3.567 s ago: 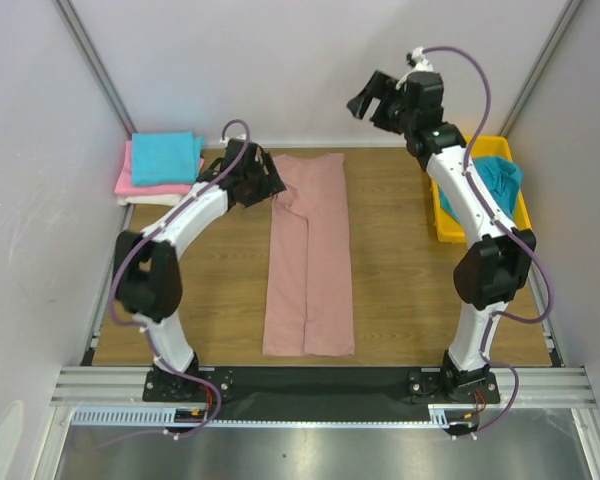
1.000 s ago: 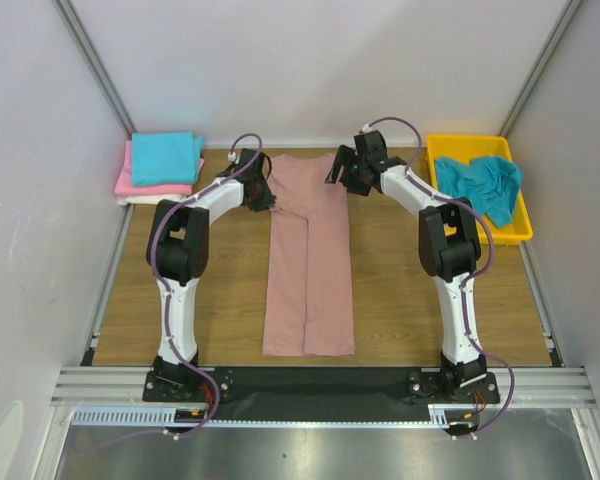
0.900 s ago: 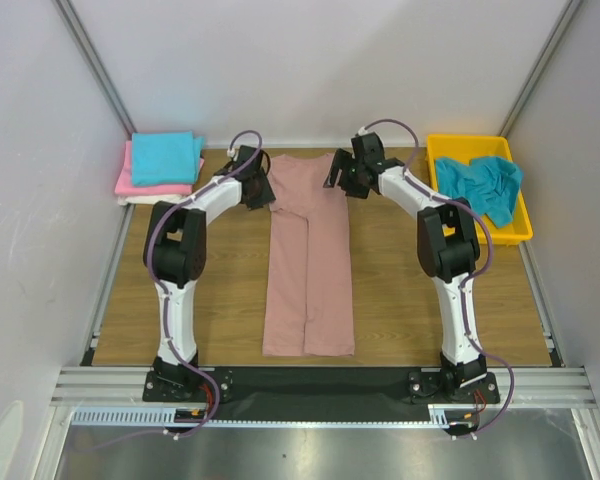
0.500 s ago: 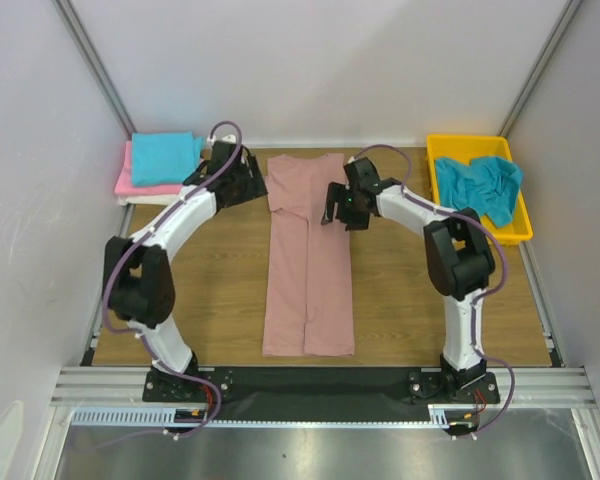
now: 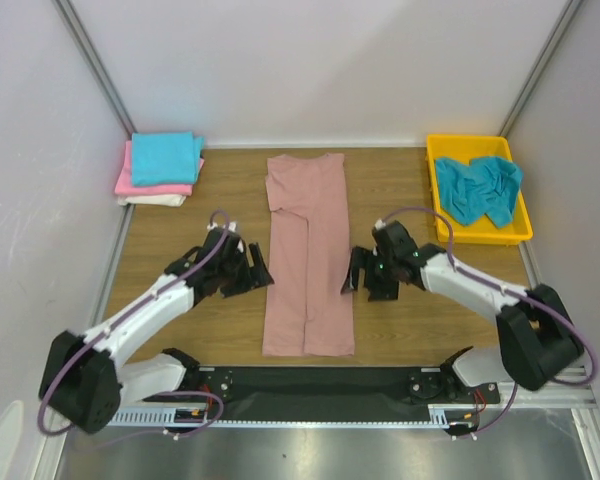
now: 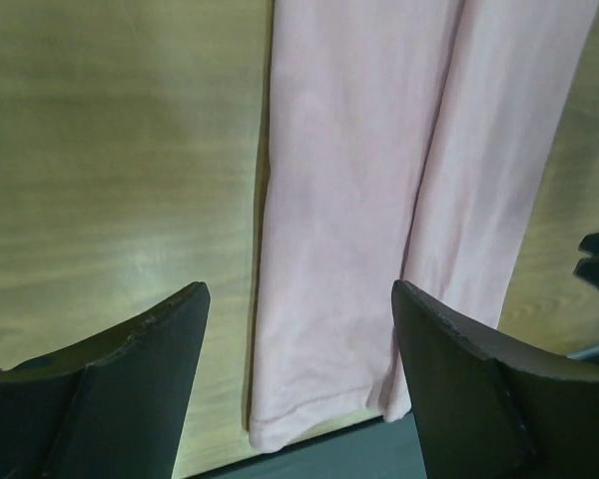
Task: Fold and stack the t-shirts
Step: Fold the tshirt
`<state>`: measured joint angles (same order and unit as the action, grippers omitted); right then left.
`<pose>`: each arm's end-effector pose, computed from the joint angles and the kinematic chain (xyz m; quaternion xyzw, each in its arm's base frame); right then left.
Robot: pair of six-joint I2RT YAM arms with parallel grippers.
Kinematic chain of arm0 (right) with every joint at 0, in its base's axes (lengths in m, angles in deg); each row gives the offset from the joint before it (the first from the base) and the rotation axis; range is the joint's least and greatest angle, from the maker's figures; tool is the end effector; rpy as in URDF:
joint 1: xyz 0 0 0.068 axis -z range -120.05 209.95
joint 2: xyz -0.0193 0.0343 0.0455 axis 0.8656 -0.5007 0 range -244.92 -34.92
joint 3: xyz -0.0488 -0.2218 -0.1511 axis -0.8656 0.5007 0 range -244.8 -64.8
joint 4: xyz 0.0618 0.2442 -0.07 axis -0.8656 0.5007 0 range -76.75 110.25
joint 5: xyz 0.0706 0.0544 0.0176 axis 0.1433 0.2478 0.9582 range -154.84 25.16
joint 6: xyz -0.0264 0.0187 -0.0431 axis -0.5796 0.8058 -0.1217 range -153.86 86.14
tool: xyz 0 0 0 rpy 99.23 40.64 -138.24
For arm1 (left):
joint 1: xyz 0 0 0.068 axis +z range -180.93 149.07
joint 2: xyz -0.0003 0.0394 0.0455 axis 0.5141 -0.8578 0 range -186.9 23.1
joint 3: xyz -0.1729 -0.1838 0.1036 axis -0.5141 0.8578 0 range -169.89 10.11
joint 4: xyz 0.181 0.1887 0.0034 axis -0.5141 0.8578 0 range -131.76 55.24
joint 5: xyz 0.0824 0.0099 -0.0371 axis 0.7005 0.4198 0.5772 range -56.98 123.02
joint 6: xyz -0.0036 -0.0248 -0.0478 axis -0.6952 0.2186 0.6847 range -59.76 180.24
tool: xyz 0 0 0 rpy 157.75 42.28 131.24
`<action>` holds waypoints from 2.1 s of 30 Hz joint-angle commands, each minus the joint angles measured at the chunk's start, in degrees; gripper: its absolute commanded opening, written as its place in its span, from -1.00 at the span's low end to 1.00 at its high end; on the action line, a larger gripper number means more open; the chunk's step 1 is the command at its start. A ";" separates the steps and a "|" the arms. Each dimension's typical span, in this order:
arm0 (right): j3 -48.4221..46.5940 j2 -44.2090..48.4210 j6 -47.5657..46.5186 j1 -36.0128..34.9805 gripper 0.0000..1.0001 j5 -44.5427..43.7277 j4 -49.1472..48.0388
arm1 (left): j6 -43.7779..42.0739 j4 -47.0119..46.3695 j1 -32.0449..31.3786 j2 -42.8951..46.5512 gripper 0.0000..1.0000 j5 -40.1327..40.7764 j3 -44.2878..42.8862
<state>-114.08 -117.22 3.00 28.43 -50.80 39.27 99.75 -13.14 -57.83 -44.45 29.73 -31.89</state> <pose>0.2330 0.1530 0.1989 0.0120 0.9570 0.2463 0.1529 0.2045 -0.1059 0.2170 -0.0957 0.9463 -0.1912 0.2423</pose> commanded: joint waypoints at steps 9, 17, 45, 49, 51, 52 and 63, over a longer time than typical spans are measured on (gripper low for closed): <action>17.98 20.42 14.55 -9.86 0.61 0.47 -0.36 | 15.95 3.54 -11.33 21.22 0.61 -0.49 16.76; 22.47 24.37 27.81 -22.95 0.51 -8.14 1.74 | 21.22 2.49 -15.73 28.96 0.57 -1.99 23.45; 29.24 23.68 37.76 -32.28 -0.06 -17.91 -10.37 | 37.05 5.92 -30.32 30.72 -0.03 11.20 29.16; 29.32 23.24 38.02 -32.54 -0.14 -18.44 -10.02 | 37.13 4.69 -30.32 30.02 -0.13 11.02 29.52; 29.33 23.33 38.02 -32.54 -0.17 -18.70 -9.94 | 37.22 4.60 -30.32 29.84 -0.16 11.02 29.52; 29.41 23.24 37.93 -32.54 -0.17 -18.61 -9.85 | 37.05 4.51 -30.32 29.58 -0.17 11.02 29.52; 28.80 21.75 37.49 -32.72 -0.82 -18.44 -9.15 | 36.70 3.11 -30.32 28.70 -0.70 10.58 29.96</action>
<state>-85.27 -95.21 40.07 -3.75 -67.30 29.41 136.79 -10.87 -87.71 -14.90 39.13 -2.84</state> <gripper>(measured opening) 0.119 0.176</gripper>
